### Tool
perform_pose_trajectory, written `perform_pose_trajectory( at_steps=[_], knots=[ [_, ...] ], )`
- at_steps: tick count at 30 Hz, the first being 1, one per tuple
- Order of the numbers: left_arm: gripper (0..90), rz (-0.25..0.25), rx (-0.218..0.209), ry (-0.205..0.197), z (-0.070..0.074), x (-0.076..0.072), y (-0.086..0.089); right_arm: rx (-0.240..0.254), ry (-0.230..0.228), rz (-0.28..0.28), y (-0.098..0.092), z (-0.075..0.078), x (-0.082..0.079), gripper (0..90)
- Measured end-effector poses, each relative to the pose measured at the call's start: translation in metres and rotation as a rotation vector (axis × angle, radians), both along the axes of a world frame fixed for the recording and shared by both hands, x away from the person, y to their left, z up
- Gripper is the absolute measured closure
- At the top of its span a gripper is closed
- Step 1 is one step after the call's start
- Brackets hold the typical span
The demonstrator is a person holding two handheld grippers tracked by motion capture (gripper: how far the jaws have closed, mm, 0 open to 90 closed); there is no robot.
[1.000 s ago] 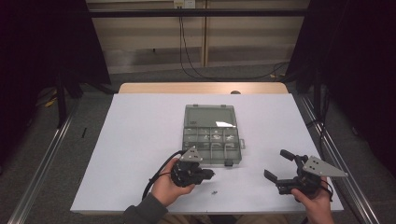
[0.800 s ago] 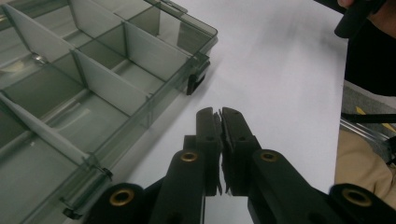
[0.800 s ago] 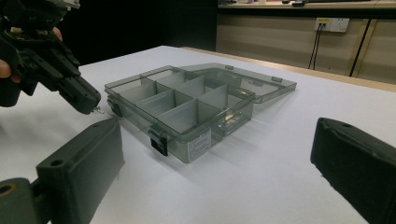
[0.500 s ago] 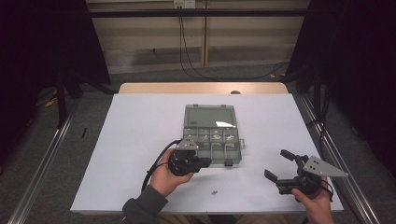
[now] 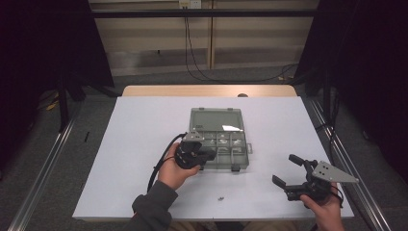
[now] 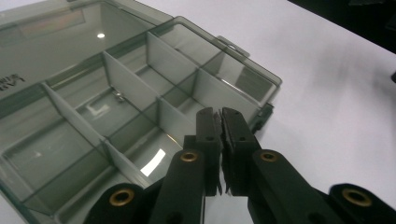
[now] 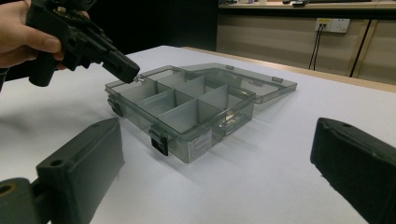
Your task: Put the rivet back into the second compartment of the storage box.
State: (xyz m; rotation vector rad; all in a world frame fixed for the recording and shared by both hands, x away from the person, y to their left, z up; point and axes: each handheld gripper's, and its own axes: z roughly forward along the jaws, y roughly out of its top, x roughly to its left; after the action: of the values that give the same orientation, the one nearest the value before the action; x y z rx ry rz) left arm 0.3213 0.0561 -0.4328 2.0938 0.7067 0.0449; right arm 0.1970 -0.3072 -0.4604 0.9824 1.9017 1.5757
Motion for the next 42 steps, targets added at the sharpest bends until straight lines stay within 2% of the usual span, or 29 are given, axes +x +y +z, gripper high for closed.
perform_pose_trajectory(
  at_steps=[3,10,12,15,25,28,33,36,42],
  knots=[
    [86.7,0.032,-0.008,-0.001,-0.001,0.006,0.002,-0.005,-0.001,0.002,0.000,0.000,0.000,2.5],
    [86.8,0.093,0.002,-0.003,-0.004,0.019,0.005,0.003,0.001,-0.001,0.000,0.000,0.000,2.5],
    [86.7,0.096,0.023,-0.016,-0.003,0.021,0.005,0.000,0.000,0.002,0.000,0.000,0.000,2.5],
    [86.7,0.103,0.028,-0.017,-0.003,0.025,0.002,0.000,-0.001,0.001,0.000,0.000,0.000,2.5],
    [86.7,0.157,0.015,-0.007,-0.007,0.038,0.000,0.003,0.000,0.002,0.000,0.000,0.000,2.5],
    [86.7,0.173,0.034,-0.013,-0.007,0.041,-0.002,0.006,-0.001,0.001,0.000,0.000,0.000,2.5],
    [86.7,0.185,0.034,-0.013,-0.006,0.044,-0.004,0.004,-0.003,0.003,0.000,0.000,-0.001,2.5],
    [86.7,0.190,0.054,-0.019,-0.007,0.046,-0.004,0.005,-0.004,0.003,0.000,0.000,-0.001,2.5],
    [86.2,0.195,0.021,-0.029,-0.009,0.049,-0.004,0.002,-0.004,0.003,-0.001,0.001,-0.001,2.5]
  ],
)
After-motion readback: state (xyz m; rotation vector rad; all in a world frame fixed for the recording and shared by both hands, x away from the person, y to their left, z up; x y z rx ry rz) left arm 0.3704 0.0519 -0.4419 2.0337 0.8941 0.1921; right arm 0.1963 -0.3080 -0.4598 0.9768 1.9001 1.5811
